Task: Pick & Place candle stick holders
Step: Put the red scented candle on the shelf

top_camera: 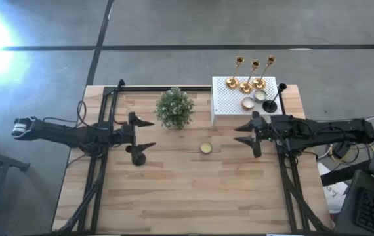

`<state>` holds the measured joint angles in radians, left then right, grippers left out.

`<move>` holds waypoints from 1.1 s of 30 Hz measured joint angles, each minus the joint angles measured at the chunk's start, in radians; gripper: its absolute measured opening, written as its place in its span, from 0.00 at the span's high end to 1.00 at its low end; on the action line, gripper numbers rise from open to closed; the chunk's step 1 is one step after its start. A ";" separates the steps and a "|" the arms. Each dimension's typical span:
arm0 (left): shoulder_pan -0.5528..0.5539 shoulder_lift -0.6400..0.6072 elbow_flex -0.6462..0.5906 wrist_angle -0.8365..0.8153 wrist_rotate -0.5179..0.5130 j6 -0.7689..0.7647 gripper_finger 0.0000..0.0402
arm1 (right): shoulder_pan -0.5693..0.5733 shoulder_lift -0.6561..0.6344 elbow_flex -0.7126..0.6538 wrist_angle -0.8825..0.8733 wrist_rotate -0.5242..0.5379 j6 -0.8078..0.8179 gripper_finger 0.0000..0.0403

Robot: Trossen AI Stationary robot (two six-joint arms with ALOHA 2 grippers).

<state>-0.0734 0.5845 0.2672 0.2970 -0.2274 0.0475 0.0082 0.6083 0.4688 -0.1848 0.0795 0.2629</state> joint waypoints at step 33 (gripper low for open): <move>0.205 -0.177 -0.203 -0.059 -0.285 -0.088 0.01 | 0.000 0.501 0.281 -0.022 -0.001 -0.033 0.52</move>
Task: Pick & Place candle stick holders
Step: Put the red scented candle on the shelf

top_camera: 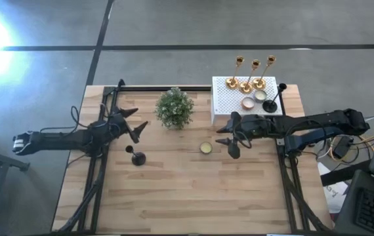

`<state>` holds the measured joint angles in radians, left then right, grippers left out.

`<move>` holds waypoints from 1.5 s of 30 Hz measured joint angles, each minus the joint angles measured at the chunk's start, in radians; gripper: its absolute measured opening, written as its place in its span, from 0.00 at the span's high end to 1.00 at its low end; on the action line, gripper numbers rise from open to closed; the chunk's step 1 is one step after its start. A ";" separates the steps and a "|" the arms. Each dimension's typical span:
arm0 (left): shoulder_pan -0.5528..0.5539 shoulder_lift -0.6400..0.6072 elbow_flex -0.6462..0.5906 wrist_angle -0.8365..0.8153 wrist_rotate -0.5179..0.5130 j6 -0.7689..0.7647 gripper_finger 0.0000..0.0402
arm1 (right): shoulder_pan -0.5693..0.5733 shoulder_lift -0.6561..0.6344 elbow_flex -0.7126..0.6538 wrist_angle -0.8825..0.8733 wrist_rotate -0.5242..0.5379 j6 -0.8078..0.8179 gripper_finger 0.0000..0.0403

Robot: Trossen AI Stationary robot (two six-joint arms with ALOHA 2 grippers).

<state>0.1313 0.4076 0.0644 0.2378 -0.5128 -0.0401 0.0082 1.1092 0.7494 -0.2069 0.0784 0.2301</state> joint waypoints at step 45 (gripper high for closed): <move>0.020 0.001 -0.057 -0.017 -0.004 -0.005 0.01 | -0.002 0.649 0.691 -0.736 0.003 -0.158 0.15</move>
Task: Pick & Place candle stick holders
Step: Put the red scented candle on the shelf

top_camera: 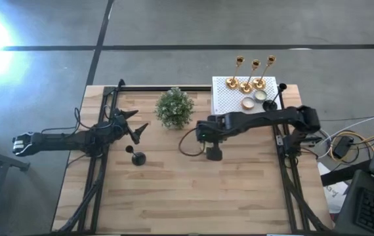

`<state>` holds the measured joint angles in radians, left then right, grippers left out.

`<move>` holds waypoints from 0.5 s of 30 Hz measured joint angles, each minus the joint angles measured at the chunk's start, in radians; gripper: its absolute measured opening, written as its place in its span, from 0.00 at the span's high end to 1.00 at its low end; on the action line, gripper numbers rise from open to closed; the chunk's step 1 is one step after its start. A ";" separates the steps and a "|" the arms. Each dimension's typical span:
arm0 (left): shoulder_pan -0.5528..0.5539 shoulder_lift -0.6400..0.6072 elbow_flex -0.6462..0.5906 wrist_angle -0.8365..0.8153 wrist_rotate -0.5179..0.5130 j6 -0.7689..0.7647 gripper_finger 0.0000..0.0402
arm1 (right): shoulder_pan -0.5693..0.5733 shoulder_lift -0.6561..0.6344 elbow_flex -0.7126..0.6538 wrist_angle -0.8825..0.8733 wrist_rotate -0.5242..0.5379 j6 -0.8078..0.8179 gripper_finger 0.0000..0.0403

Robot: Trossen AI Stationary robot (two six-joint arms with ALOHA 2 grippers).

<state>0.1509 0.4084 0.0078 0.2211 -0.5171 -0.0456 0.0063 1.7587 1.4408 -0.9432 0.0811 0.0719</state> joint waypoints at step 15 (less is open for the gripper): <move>0.000 0.000 0.002 -0.005 0.000 0.000 0.01 | 0.000 0.107 0.034 -0.003 0.013 0.007 0.15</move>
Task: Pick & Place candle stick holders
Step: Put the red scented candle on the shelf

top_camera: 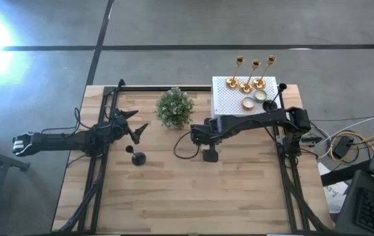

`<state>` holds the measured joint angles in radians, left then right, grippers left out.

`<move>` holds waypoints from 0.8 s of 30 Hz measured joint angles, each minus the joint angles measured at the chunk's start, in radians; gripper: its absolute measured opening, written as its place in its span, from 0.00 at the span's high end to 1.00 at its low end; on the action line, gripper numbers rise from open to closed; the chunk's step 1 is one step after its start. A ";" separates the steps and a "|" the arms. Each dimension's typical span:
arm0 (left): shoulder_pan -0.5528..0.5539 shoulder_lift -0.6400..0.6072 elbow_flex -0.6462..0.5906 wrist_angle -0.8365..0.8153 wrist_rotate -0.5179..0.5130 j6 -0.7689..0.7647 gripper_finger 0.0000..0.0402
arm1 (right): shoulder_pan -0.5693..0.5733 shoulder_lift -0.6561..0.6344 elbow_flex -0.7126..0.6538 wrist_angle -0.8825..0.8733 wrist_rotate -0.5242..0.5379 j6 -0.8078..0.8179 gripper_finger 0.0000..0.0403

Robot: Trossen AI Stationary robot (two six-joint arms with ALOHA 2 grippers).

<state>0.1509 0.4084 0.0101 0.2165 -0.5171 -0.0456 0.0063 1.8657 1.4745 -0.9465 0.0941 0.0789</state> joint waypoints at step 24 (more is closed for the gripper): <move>0.000 0.000 0.000 -0.002 0.000 0.000 0.01 | -0.001 0.000 -0.081 0.064 0.017 0.098 0.09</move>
<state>0.1507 0.4084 0.0105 0.2147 -0.5171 -0.0456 0.0055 1.8660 1.3931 -0.8821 0.1112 0.1768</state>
